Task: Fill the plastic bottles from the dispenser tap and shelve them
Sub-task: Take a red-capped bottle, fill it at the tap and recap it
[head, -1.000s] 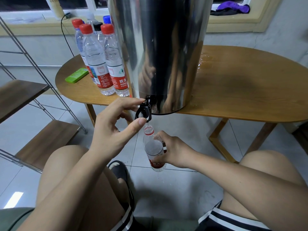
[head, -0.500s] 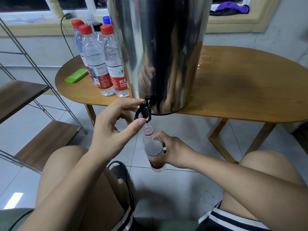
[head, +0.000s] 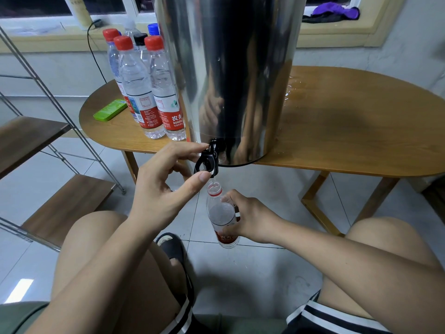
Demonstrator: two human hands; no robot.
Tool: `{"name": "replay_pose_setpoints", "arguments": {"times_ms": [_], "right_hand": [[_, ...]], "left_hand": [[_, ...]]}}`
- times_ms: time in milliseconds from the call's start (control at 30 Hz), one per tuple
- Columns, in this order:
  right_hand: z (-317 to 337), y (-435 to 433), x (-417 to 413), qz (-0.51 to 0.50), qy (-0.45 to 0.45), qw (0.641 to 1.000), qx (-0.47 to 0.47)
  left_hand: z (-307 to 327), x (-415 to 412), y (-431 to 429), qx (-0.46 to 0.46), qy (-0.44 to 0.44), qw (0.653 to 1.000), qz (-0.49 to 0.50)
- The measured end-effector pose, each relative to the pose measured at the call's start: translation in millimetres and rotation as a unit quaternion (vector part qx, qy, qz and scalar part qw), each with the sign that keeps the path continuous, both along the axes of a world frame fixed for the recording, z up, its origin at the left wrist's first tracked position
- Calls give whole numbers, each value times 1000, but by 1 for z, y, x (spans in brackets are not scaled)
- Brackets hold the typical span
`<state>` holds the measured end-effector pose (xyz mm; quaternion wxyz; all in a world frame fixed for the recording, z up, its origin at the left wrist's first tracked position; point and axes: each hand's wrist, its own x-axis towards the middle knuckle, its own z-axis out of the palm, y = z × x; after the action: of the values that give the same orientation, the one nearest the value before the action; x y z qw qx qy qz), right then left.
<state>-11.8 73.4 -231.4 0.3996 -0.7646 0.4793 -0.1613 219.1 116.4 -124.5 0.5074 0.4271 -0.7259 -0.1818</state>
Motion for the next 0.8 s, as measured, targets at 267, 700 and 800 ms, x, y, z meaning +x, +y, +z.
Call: {"name": "replay_pose_setpoints", "arguments": {"times_ms": [267, 700, 800], "right_hand": [[1, 0, 0, -6, 1, 1000, -1], [-2, 0, 1, -12, -3, 1000, 3], [-3, 0, 1, -12, -4, 1000, 2]], "left_hand": [[1, -1, 1, 6, 3, 1000, 1], [1, -2, 1, 4, 6, 1000, 7], [0, -2, 0, 4, 4, 1000, 8]]}}
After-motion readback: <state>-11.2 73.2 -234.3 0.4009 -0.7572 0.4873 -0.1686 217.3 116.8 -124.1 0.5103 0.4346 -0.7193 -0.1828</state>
